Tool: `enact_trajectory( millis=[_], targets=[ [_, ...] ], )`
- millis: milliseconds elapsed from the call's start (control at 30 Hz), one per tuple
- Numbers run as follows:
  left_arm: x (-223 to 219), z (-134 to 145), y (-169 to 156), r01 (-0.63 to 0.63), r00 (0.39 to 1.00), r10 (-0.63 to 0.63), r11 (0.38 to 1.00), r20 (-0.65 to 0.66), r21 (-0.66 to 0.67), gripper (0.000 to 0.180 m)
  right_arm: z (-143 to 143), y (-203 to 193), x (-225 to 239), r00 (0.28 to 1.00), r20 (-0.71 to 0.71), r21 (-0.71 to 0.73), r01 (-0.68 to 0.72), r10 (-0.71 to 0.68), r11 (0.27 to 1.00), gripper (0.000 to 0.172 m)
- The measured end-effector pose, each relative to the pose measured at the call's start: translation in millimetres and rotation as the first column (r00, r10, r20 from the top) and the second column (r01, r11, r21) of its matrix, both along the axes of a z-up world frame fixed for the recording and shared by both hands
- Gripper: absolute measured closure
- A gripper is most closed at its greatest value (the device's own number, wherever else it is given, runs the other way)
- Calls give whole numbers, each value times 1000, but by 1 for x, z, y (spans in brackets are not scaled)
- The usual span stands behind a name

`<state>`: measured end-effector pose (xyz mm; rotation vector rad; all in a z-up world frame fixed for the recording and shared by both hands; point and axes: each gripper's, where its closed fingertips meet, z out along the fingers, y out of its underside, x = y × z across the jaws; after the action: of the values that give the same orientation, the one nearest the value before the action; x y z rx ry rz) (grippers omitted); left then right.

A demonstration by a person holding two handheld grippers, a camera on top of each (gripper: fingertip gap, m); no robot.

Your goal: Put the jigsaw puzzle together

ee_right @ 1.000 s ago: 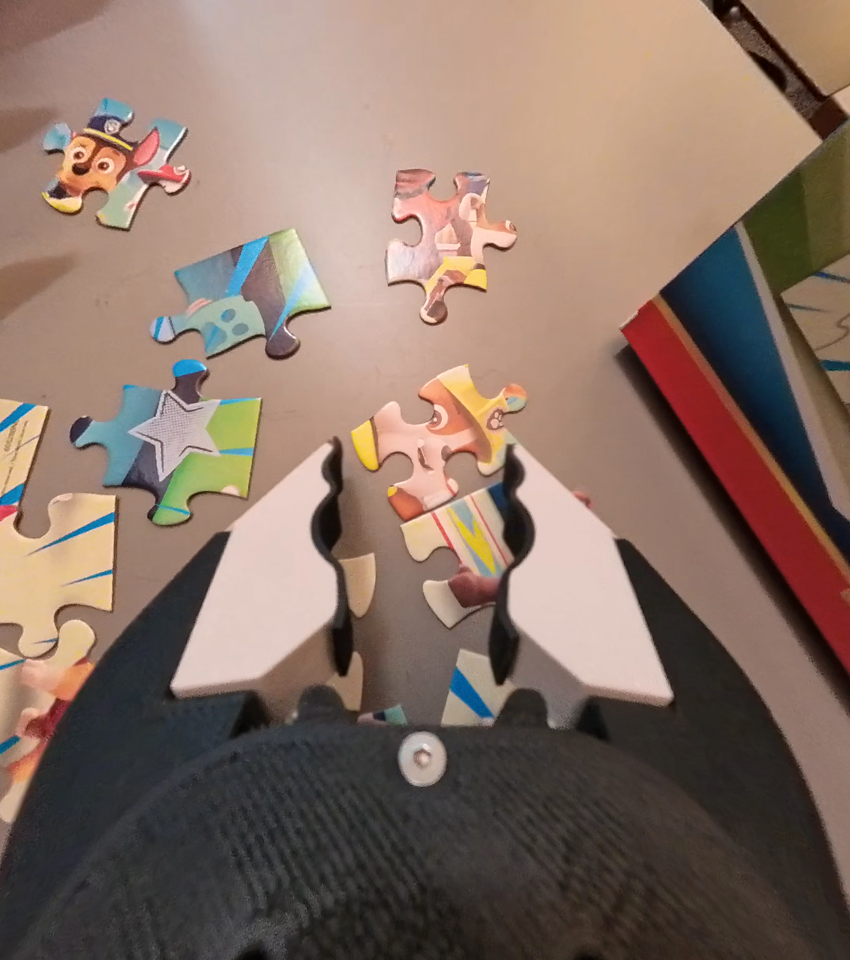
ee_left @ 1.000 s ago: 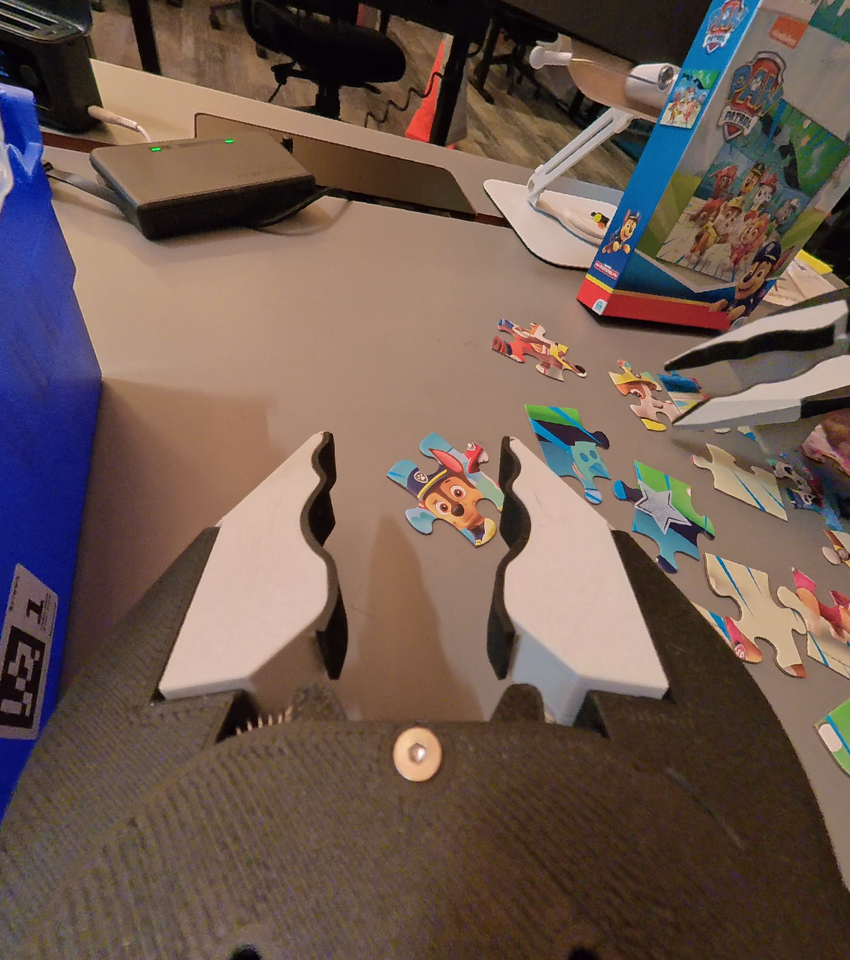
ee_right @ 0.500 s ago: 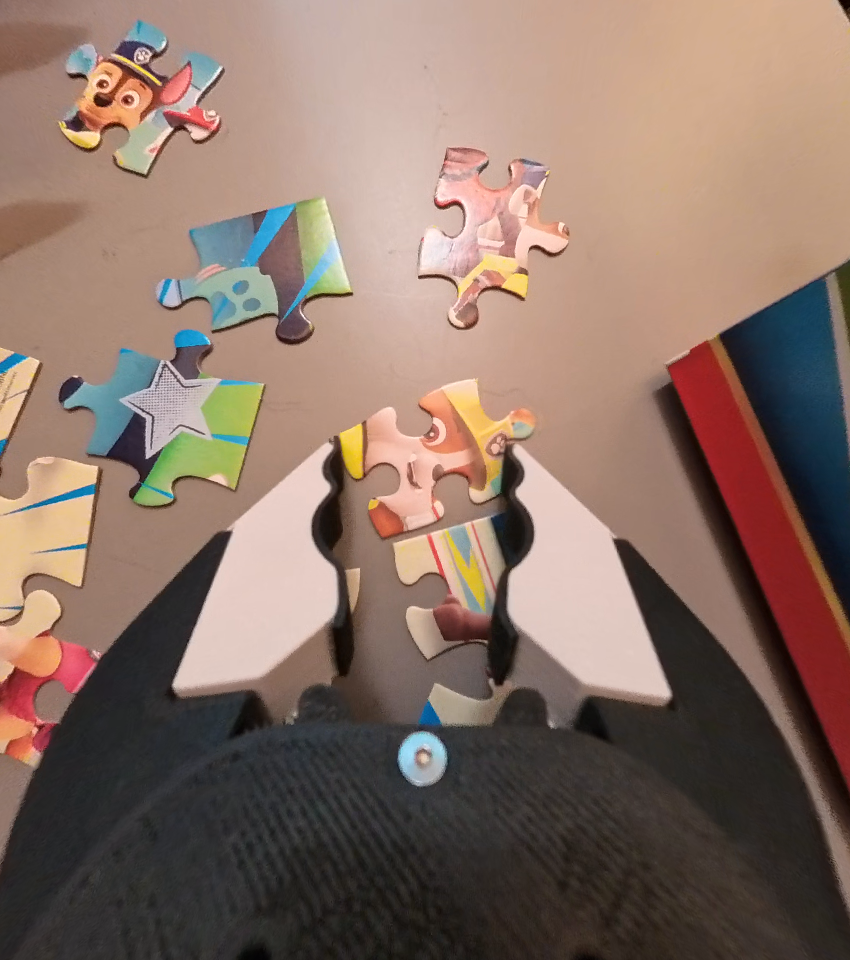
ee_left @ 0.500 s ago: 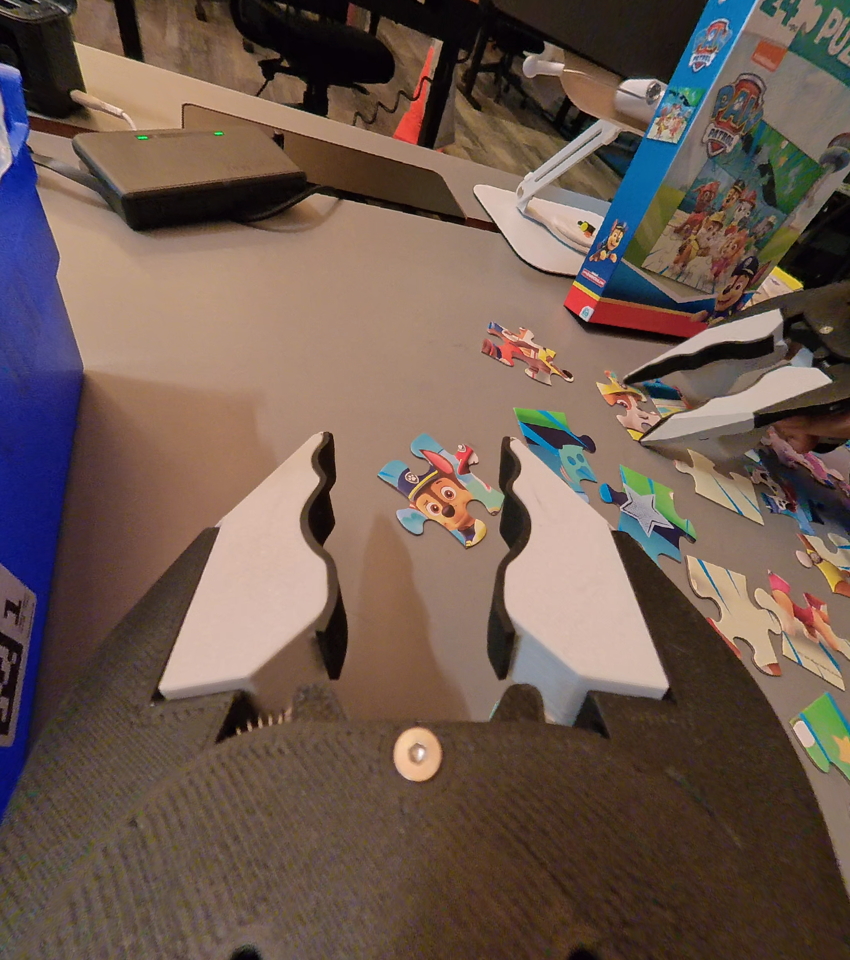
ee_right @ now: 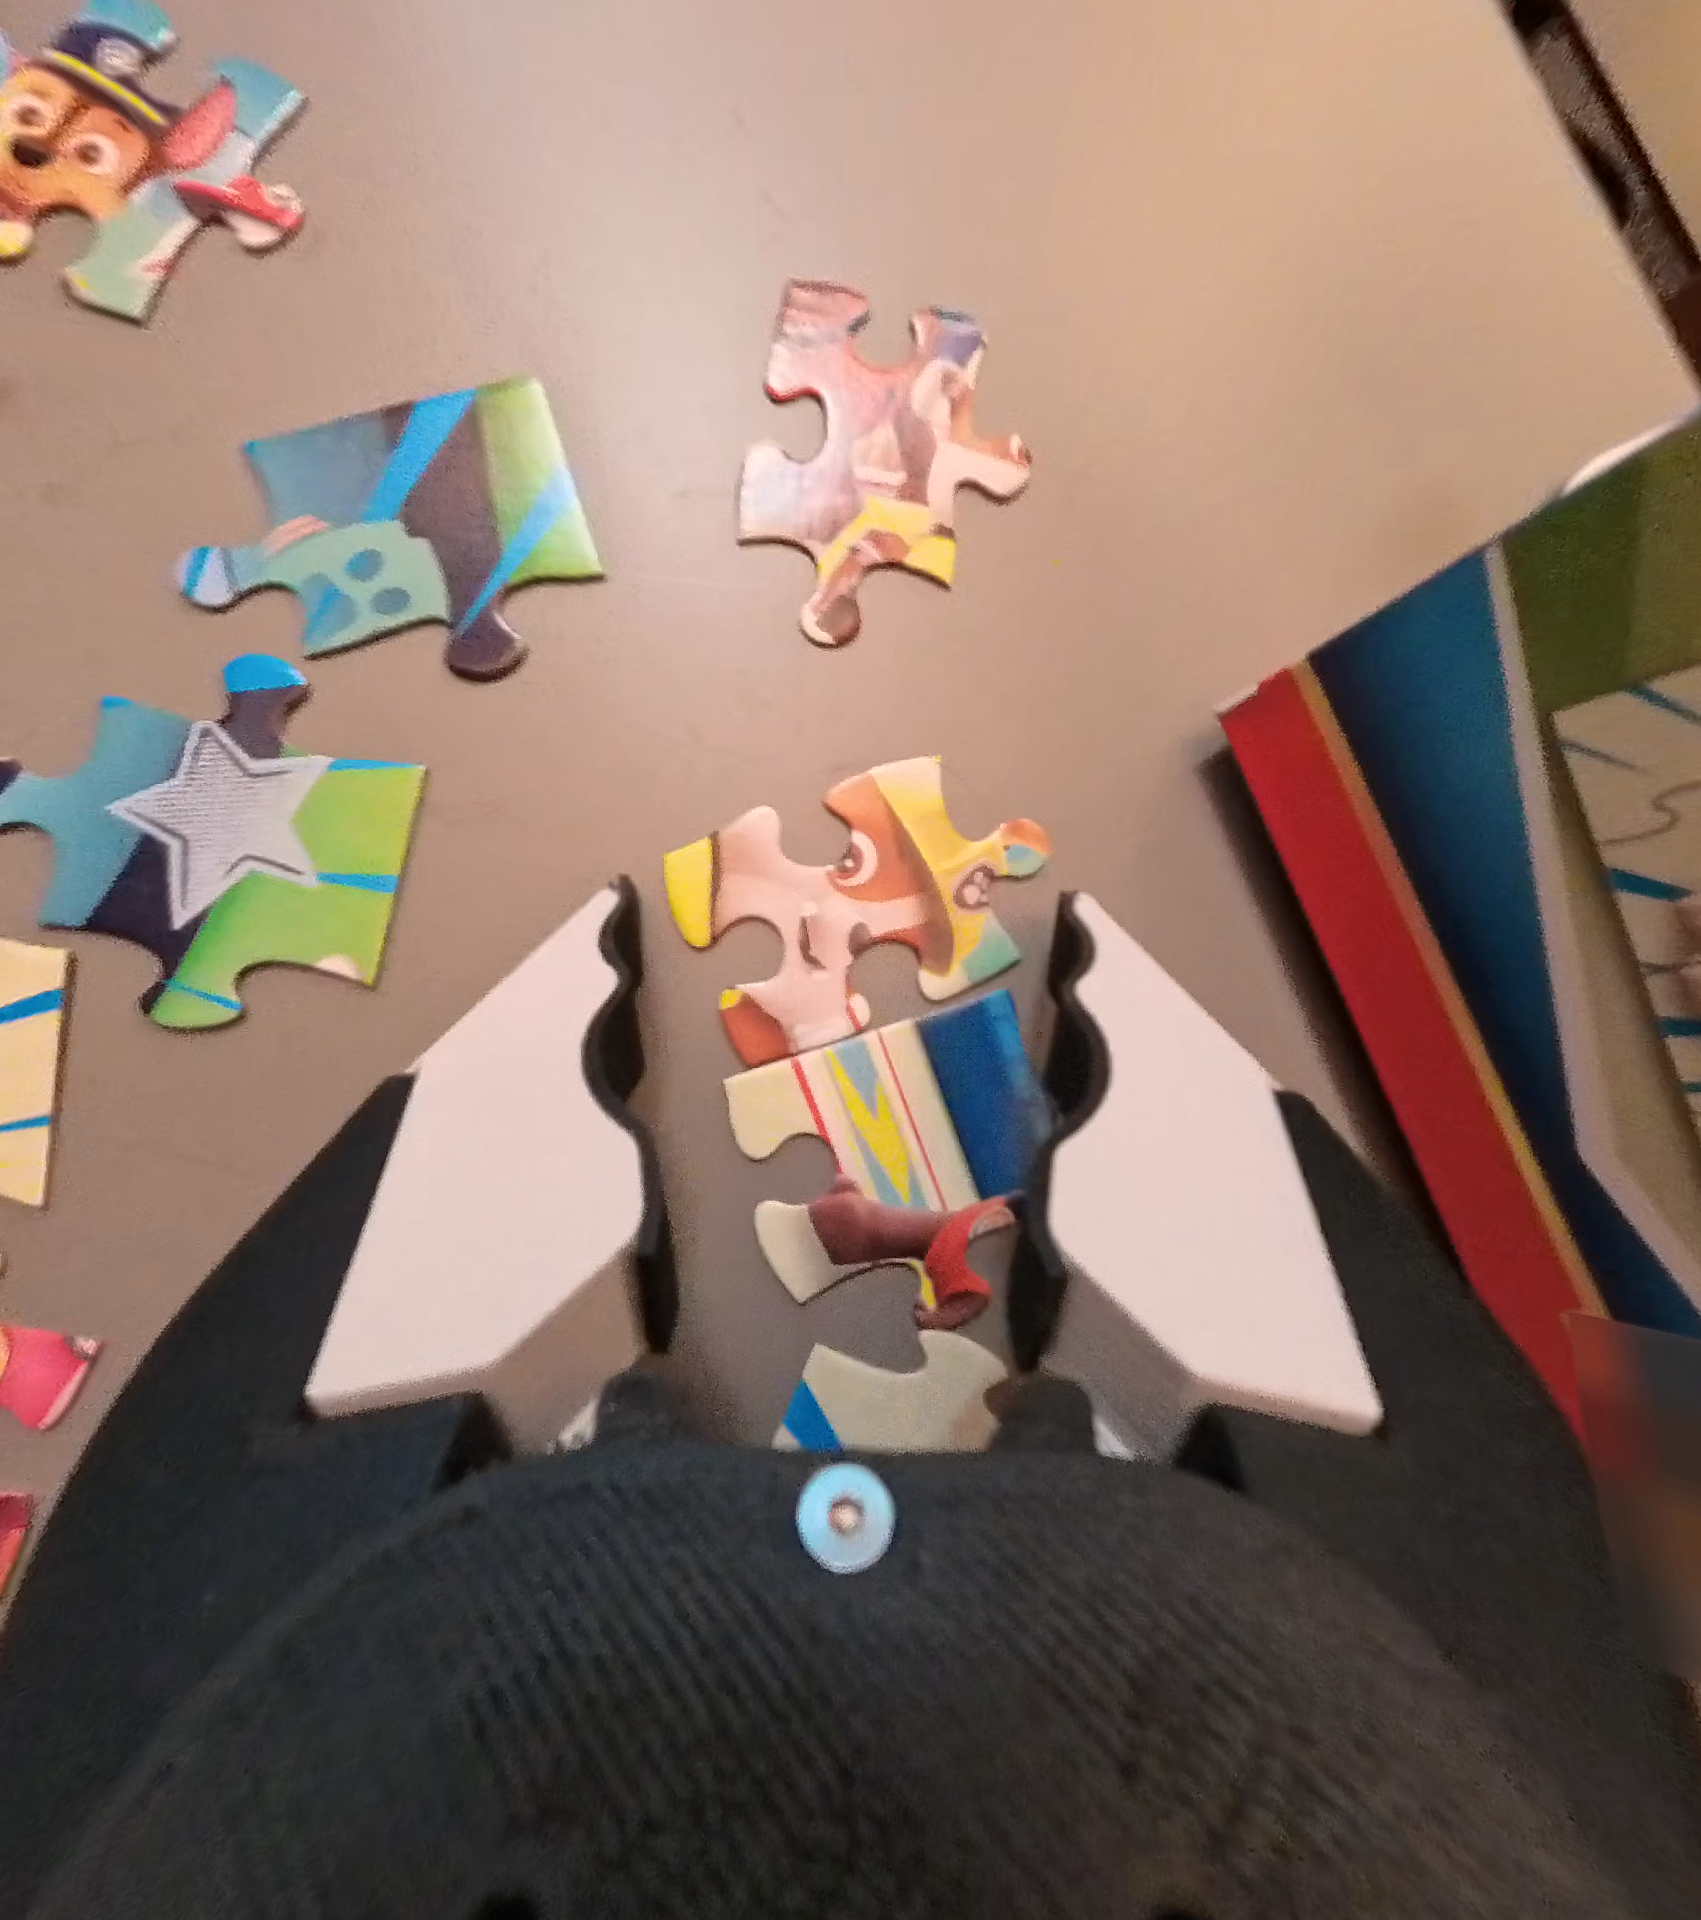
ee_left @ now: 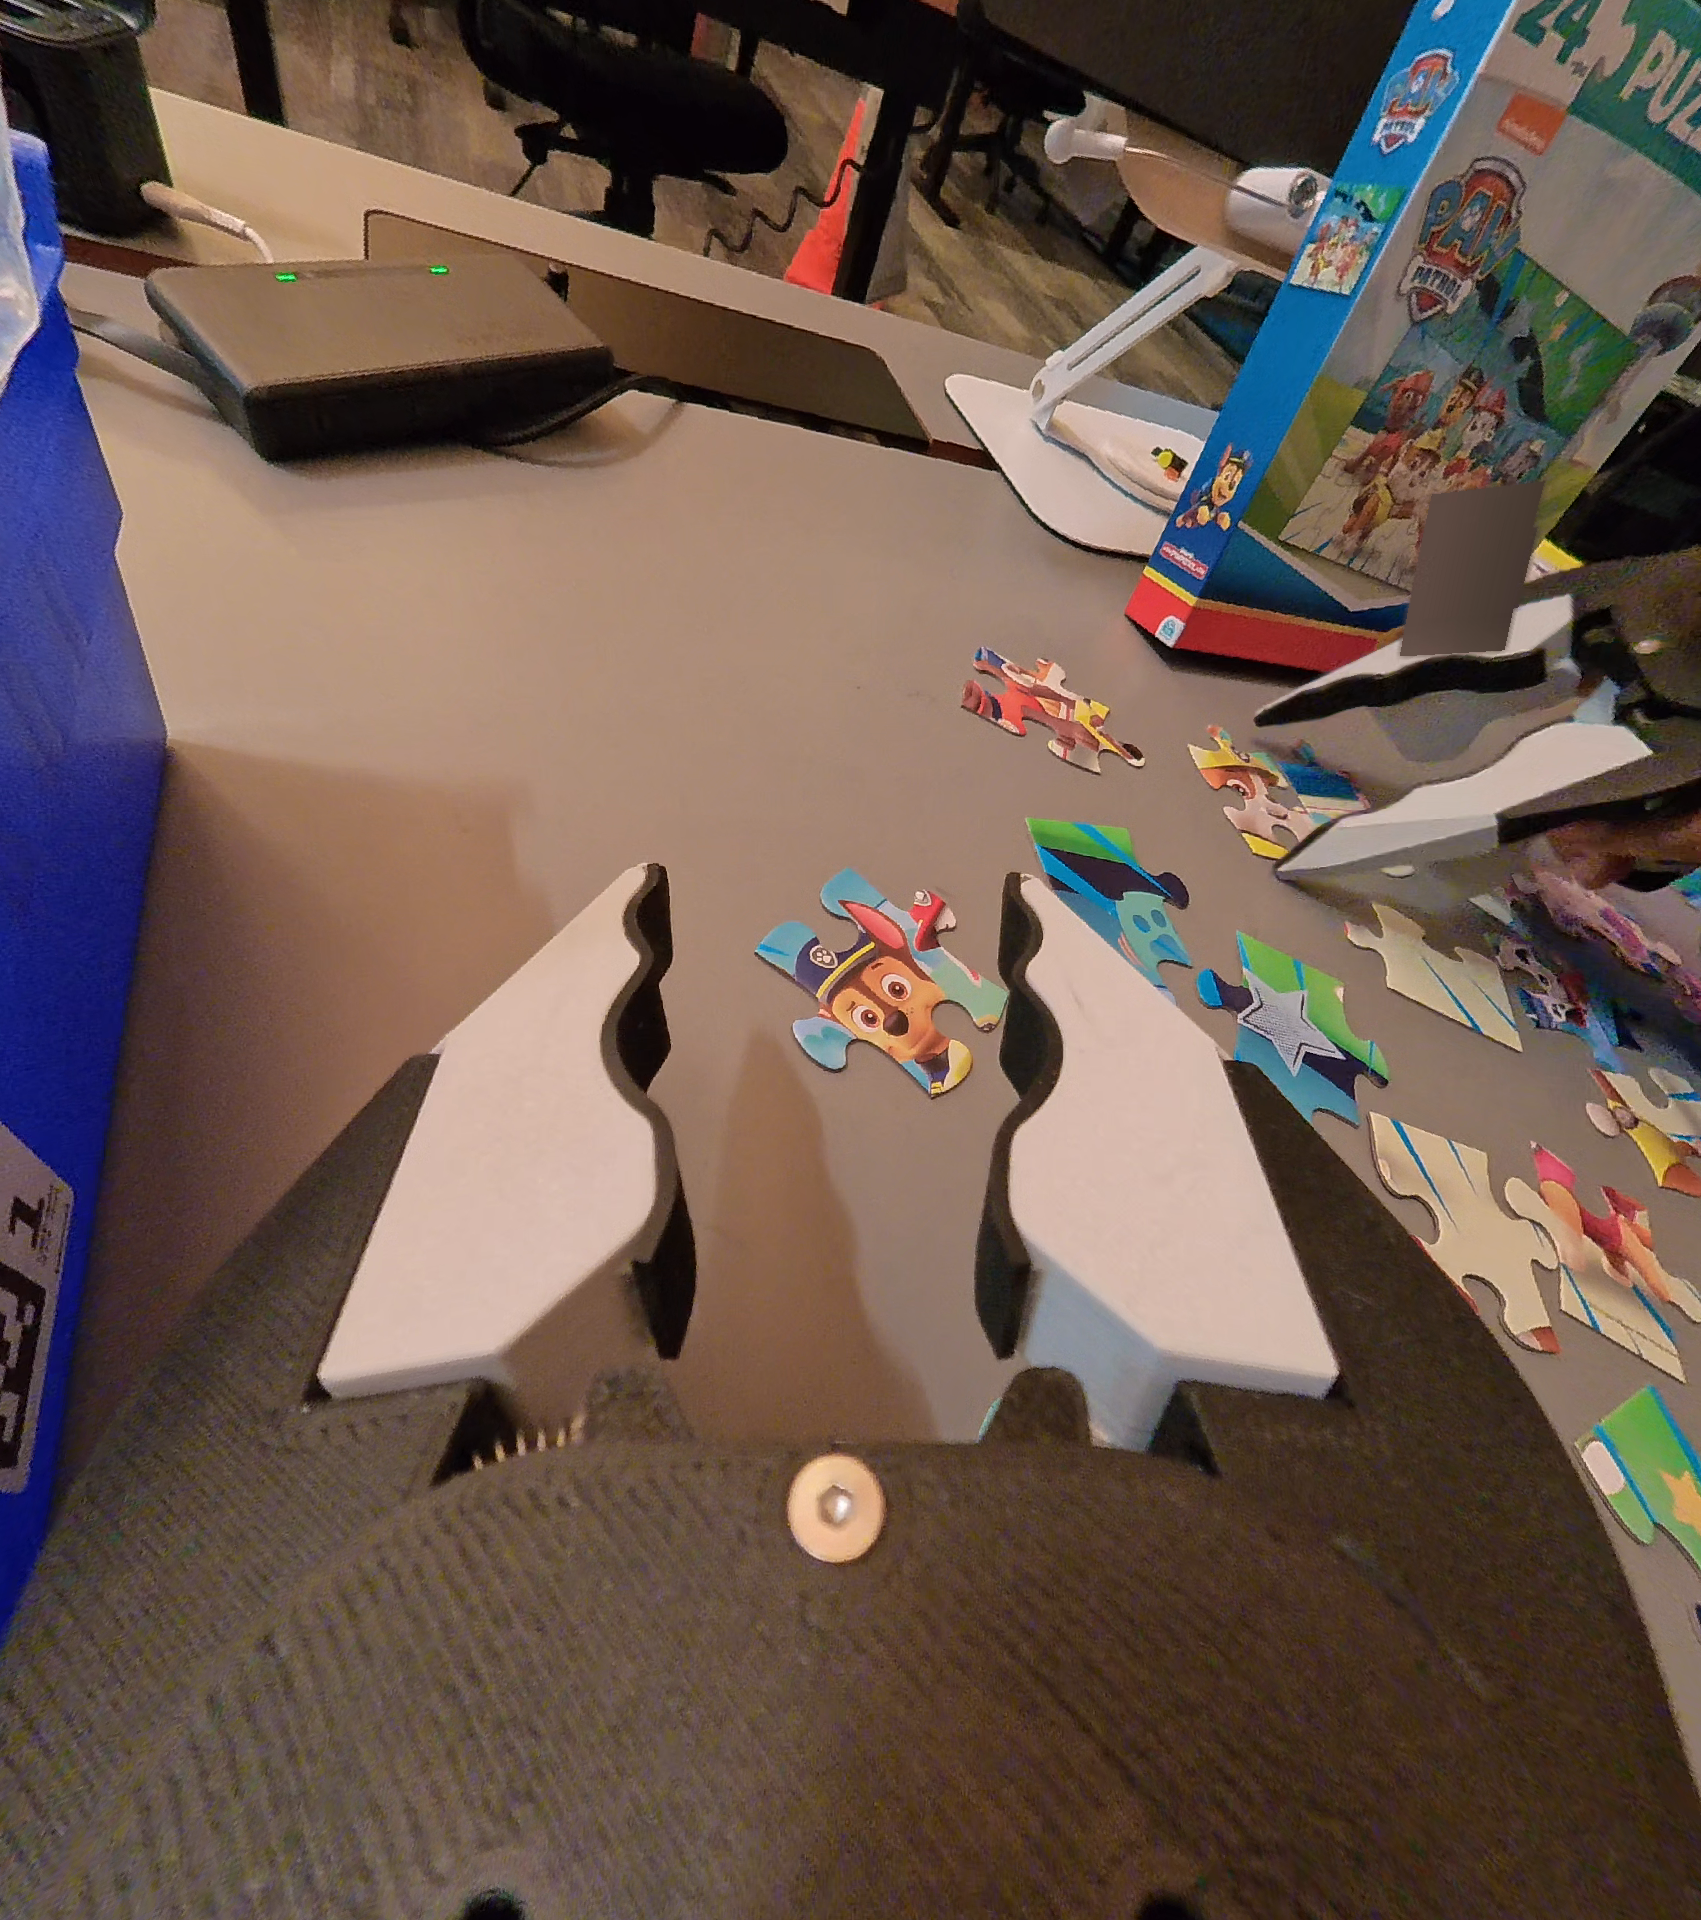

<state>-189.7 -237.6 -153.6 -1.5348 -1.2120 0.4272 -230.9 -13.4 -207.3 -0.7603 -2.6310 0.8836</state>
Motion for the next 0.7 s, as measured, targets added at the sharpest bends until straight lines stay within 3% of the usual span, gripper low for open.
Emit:
enact_trajectory(
  millis=[67,167,533,700],
  targets=[
    [0,0,0,-1,1000,1,1000,-1,-1,118,-3,-4,2,998,69,-62,2,3,998,92],
    [0,0,0,-2,1000,2,1000,-1,2,118,-2,-8,5,998,53,-58,-27,30,998,111],
    [0,0,0,-3,1000,3,1000,-3,2,118,-1,-23,36,993,59,-60,-101,104,993,112],
    [0,0,0,-2,1000,2,1000,-2,4,118,12,-34,41,990,39,-108,-127,132,986,112]
  ],
)
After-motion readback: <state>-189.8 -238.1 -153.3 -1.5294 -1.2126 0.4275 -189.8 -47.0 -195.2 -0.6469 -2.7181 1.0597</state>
